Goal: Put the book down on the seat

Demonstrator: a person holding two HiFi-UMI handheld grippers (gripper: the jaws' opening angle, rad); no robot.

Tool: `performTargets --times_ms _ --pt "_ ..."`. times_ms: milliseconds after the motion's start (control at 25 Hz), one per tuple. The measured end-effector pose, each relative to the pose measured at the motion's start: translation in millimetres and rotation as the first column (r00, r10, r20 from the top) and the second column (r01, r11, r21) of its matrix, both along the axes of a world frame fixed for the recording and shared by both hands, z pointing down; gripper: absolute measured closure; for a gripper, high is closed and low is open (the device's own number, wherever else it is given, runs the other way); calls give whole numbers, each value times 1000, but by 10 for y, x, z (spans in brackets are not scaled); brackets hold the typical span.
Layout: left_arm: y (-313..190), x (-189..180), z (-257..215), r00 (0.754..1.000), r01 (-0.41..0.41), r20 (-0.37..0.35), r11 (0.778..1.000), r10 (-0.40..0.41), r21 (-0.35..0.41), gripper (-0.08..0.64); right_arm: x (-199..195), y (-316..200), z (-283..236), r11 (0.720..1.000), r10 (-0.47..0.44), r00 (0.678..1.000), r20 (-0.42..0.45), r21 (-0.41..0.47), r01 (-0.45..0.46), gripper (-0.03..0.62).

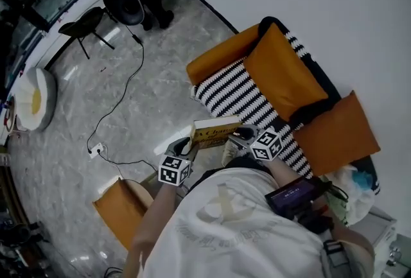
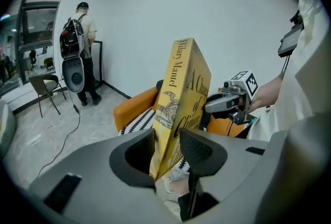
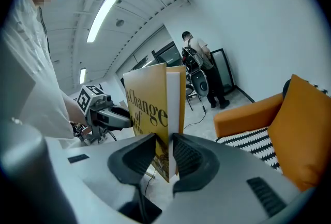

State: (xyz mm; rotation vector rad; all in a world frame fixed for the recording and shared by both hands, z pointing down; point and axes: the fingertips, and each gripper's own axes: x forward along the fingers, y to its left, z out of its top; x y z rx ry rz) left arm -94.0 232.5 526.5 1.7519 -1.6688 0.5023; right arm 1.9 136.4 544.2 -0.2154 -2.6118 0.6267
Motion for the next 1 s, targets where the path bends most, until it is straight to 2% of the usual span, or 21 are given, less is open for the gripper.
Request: performTargets --times_ms 200,520,1000 --pt "-421 -54 40 998 -51 21 998 52 -43 400 -18 -371 92 998 44 999 -5 -34 -44 477" --pt "-921 -65 143 996 -88 25 990 91 -113 400 -17 -847 183 994 85 996 4 -76 -84 477" --pt "-1524 89 279 988 -144 30 972 152 -185 400 185 -1392 241 981 171 985 24 -99 -168 479"
